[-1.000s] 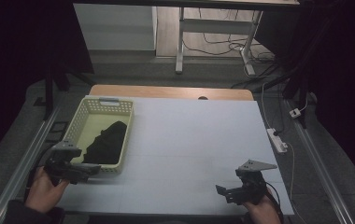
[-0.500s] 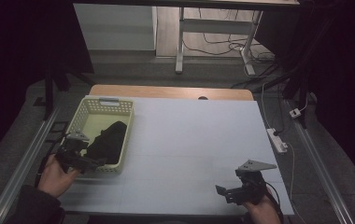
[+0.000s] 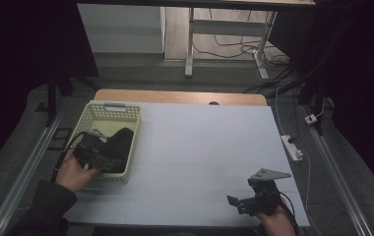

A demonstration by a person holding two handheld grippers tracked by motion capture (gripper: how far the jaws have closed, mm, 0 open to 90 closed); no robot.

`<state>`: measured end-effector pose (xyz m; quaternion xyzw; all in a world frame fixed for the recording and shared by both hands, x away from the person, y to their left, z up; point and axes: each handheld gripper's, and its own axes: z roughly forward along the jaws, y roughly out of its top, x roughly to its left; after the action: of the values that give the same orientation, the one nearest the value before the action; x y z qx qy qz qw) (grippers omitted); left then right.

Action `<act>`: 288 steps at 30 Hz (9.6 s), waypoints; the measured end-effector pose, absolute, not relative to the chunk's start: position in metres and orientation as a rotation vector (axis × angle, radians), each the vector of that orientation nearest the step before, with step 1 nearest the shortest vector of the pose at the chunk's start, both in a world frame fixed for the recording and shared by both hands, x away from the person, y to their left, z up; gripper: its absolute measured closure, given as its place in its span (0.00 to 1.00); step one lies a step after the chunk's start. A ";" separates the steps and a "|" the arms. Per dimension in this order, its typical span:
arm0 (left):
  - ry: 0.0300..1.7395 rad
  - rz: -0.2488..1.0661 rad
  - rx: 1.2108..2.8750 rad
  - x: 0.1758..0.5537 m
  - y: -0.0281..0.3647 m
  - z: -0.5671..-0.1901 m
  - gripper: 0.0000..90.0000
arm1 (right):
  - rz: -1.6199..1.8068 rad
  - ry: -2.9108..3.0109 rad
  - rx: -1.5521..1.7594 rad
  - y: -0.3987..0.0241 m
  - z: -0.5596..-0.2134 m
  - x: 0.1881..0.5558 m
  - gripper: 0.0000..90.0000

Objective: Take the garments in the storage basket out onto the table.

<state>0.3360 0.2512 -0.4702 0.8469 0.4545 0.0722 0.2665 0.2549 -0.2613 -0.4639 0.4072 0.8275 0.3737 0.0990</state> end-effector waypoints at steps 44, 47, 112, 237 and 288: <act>1.329 0.148 2.344 0.350 0.250 -0.461 0.70 | 1.096 2.457 1.200 -0.261 -0.464 0.255 0.01; 1.307 0.149 2.284 0.347 0.257 -0.452 0.70 | 1.090 2.458 1.199 -0.260 -0.464 0.255 0.01; 0.835 0.186 1.939 0.377 0.181 -0.272 0.70 | 1.119 2.427 1.228 -0.264 -0.464 0.255 0.01; 0.788 0.097 2.234 0.424 0.051 -0.480 0.01 | 1.106 2.441 1.189 -0.262 -0.464 0.253 0.01; 0.684 -0.028 2.114 0.380 0.095 -0.452 0.00 | 1.133 2.428 1.213 -0.265 -0.463 0.254 0.00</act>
<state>0.3799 0.0951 -0.4516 0.8526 0.2758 -0.0111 0.4438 0.2538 -0.2647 -0.4632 0.4102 0.8215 0.3831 0.1001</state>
